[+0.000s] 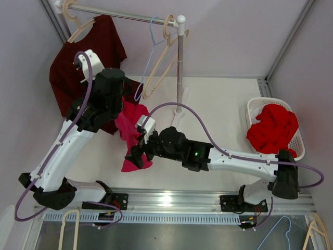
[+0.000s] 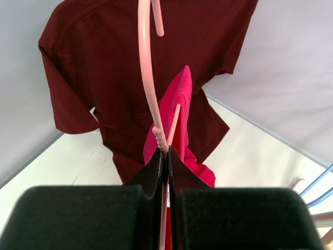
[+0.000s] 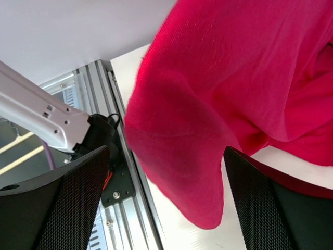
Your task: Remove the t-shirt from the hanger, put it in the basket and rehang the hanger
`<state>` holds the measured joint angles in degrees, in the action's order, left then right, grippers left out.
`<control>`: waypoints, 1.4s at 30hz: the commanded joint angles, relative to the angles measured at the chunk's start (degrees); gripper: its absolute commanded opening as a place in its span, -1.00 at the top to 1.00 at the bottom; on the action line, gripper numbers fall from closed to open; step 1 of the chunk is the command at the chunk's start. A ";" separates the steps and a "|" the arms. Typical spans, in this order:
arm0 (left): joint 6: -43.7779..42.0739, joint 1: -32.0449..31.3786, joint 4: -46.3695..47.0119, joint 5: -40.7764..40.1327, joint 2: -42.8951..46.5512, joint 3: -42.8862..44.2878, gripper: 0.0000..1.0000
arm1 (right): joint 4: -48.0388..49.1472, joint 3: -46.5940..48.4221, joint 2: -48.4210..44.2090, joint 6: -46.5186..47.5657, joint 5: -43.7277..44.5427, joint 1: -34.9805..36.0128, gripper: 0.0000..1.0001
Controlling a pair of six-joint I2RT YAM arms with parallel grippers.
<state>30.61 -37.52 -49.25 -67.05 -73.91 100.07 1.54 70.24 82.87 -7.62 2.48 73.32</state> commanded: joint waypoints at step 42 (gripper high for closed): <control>-5.29 3.06 10.67 11.93 -0.81 0.56 0.99 | 3.03 -18.65 -2.11 -11.10 12.28 12.99 1.00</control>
<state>24.71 -35.22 -41.28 -55.96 -79.88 97.71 2.48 51.07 78.39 -16.21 15.55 86.89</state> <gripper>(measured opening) 0.010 0.010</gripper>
